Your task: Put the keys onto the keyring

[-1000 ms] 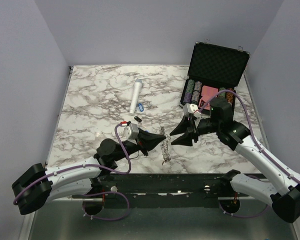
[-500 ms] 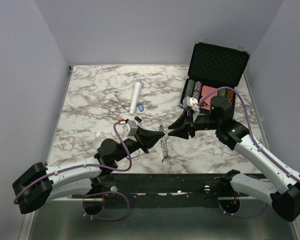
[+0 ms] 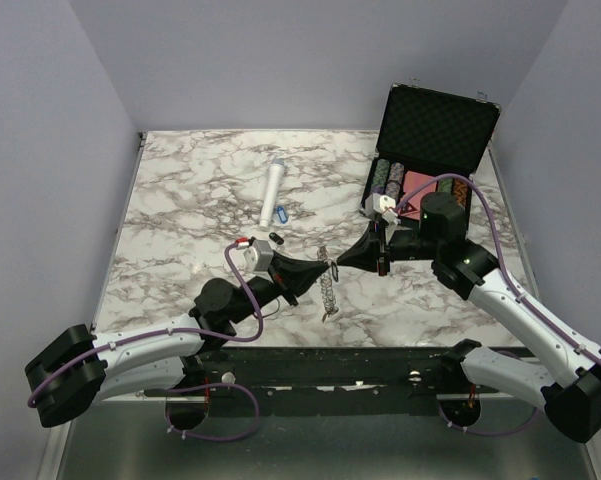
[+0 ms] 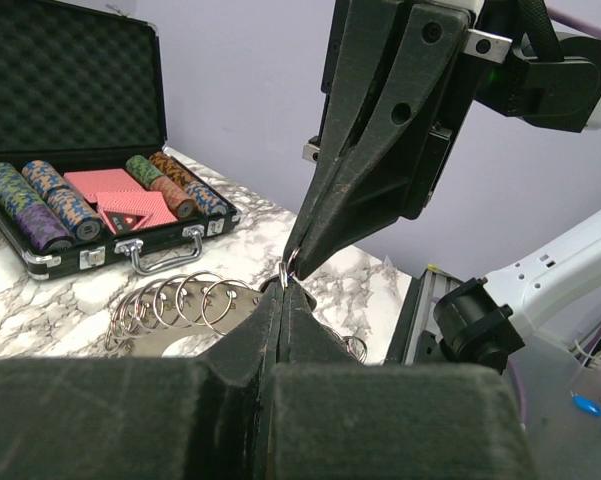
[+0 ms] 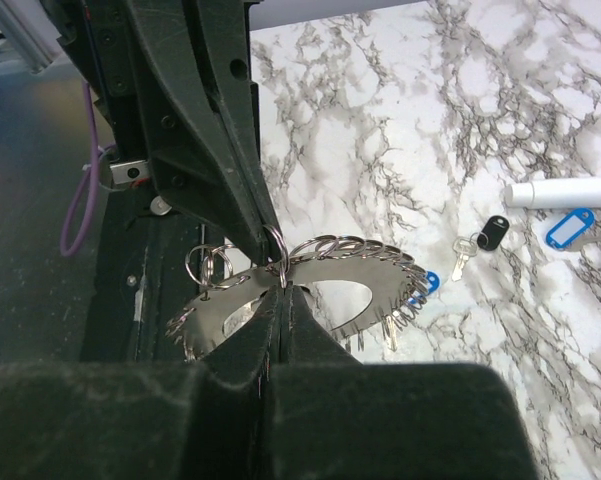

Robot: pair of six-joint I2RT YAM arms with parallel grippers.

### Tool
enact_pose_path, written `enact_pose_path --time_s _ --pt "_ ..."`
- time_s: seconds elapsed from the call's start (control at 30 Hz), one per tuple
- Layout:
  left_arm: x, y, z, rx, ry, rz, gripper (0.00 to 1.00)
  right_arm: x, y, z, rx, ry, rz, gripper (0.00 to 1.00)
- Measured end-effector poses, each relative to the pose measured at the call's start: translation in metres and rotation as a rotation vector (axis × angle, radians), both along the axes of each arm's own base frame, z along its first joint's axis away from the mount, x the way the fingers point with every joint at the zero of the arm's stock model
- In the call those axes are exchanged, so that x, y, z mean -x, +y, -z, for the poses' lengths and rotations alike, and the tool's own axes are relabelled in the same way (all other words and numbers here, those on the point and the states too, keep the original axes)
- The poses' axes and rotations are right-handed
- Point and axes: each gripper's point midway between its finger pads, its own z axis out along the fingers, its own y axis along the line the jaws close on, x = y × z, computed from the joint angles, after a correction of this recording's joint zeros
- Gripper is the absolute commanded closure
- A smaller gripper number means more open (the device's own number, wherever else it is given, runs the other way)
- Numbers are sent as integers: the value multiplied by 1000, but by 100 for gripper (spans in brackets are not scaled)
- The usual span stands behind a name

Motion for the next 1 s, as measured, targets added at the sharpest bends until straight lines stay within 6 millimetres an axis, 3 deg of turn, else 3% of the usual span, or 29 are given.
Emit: enact_pose_path --time_s 0.57,0.67,0.73,0.83,1.0 --pt "-4 6 -8 116 38 -24 100 13 3 5 14 -96 -98 99" --pt "-5 4 -8 129 45 -20 100 15 5 8 20 -105 -112 90" --pt "-5 3 -7 132 51 -18 100 16 5 9 24 -107 -119 75" --pt "-6 2 -5 133 58 -16 100 20 5 12 31 -108 -135 64" --pt "-4 2 -7 139 45 -11 100 24 2 13 47 -68 -136 61"
